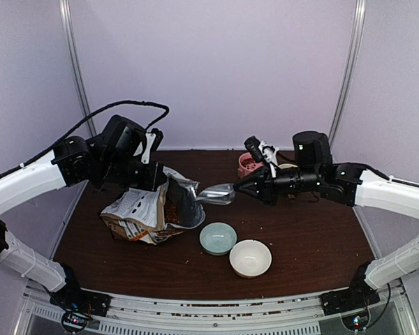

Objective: Serve the pet food

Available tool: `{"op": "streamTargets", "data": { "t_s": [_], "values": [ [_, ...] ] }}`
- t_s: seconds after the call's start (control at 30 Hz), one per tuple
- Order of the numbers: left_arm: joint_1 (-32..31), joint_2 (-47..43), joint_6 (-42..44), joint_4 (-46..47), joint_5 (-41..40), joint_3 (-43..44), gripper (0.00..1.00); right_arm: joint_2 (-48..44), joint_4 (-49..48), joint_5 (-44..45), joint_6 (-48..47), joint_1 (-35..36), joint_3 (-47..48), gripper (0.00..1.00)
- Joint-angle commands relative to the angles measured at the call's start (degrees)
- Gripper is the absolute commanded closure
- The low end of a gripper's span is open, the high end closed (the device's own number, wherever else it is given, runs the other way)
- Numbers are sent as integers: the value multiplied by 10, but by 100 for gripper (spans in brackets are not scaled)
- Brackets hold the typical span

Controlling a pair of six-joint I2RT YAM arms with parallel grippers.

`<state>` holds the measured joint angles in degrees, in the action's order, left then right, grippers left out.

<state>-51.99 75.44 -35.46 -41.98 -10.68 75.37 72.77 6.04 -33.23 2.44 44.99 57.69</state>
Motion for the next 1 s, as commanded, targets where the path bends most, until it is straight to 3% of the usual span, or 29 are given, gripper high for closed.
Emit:
{"op": "streamTargets", "data": {
  "t_s": [0.0, 0.17, 0.27, 0.47, 0.67, 0.8, 0.97],
  "values": [
    [2, -6, 12, 57, 16, 6, 100, 64, -60, -2, 21, 48, 28, 100],
    [2, -4, 27, 60, 29, 7, 97, 189, 79, 70, -49, 98, 145, 100],
    [12, -19, 43, 48, 11, -6, 52, 229, 110, 91, -52, 103, 177, 100],
    [170, -124, 12, 84, 56, -167, 34, 261, 129, 100, -54, 103, 189, 100],
    [333, -165, 9, 105, 82, -298, 36, 310, 129, 106, -59, 112, 210, 100],
    [378, -142, 14, 146, 95, -358, 50, 347, 123, 114, -64, 122, 230, 100],
    [381, -112, 36, 256, 174, -422, 69, 401, 100, 125, -69, 130, 259, 100]
  ]
}}
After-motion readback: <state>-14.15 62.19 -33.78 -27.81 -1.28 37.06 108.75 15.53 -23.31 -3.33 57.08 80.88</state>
